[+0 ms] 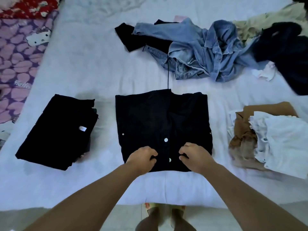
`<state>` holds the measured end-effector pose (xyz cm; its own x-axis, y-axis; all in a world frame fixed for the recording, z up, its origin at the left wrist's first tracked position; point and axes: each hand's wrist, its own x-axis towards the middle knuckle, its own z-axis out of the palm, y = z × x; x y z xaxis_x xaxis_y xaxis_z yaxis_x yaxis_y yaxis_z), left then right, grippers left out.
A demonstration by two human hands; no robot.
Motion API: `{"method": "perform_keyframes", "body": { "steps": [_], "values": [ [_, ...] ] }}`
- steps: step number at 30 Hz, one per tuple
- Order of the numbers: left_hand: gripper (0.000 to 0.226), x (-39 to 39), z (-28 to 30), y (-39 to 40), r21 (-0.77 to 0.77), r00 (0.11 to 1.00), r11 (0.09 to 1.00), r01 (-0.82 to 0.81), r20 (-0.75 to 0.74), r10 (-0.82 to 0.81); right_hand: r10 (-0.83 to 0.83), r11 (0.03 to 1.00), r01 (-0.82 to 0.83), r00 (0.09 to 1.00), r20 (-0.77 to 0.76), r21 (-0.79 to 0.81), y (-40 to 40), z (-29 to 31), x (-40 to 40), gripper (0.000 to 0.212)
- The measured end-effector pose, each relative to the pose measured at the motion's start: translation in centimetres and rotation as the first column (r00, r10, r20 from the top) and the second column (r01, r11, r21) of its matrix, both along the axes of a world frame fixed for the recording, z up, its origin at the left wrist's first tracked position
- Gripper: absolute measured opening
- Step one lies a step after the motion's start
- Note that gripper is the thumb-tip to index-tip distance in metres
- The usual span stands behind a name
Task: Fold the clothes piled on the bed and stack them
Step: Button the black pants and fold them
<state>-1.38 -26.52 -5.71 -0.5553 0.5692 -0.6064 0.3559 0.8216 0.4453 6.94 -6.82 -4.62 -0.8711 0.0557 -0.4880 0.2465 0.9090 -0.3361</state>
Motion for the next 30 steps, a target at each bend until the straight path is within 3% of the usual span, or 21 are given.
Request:
{"method": "perform_keyframes", "body": {
  "steps": [7,13,17,22,26,30],
  "values": [
    [0.043,1.4,-7.4,3.7,0.003,0.987,0.987,-0.158,0.04,0.158,0.018,1.0,-0.018,1.0,-0.011,0.013,1.3,-7.9,-1.2,0.036],
    [0.057,2.0,-10.8,7.6,-0.047,0.935,0.967,-0.25,-0.271,0.228,-0.013,1.0,0.01,0.979,-0.206,-0.012,1.4,-12.1,-1.7,0.039],
    [0.035,1.0,-12.1,7.7,0.069,0.886,0.903,-0.425,-0.17,0.43,-0.099,0.995,0.082,0.932,-0.35,-0.064,0.3,-14.0,-1.7,0.034],
    [0.026,0.0,-11.5,5.7,0.129,0.855,0.861,-0.493,-0.113,0.506,-0.158,0.987,0.125,0.867,-0.473,-0.101,-0.7,-14.9,-2.2,0.029],
    [0.026,0.6,-11.5,5.6,0.102,0.857,0.862,-0.497,-0.101,0.506,-0.126,0.991,0.095,0.88,-0.459,-0.089,-1.6,-15.2,-2.2,0.018],
    [0.017,0.9,-12.0,5.4,0.131,0.827,0.826,-0.549,-0.062,0.559,-0.117,0.993,0.093,0.896,-0.428,-0.076,-2.2,-15.9,-1.7,0.021]
  ]
}}
